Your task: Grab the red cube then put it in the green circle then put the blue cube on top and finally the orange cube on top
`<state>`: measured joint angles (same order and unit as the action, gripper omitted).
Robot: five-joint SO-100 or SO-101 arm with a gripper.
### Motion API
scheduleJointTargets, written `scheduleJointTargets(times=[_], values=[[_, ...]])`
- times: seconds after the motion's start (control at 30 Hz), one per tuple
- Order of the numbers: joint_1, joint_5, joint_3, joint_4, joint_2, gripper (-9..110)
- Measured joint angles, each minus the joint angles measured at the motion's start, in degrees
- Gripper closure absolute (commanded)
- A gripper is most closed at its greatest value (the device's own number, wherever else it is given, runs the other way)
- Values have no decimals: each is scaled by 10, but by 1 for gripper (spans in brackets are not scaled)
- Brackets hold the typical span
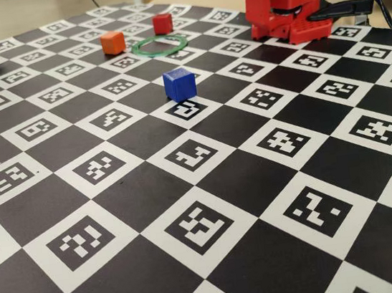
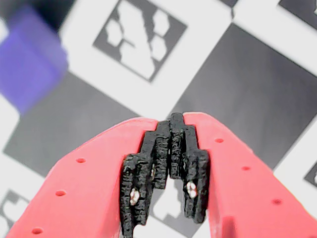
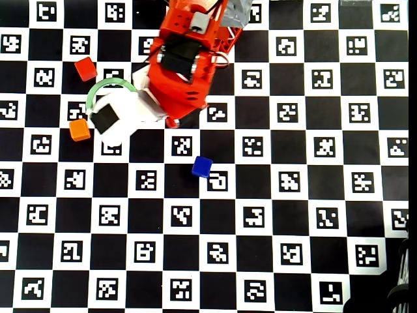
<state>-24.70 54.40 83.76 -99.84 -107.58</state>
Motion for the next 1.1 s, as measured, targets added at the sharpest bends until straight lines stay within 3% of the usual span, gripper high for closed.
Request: scheduleJointTargets(times=[0.2,0.6,1.1], values=[[-51,6,-18,0,18,92],[-216,47,-76,0,82,67],[-385,207,-103,0,178,59]])
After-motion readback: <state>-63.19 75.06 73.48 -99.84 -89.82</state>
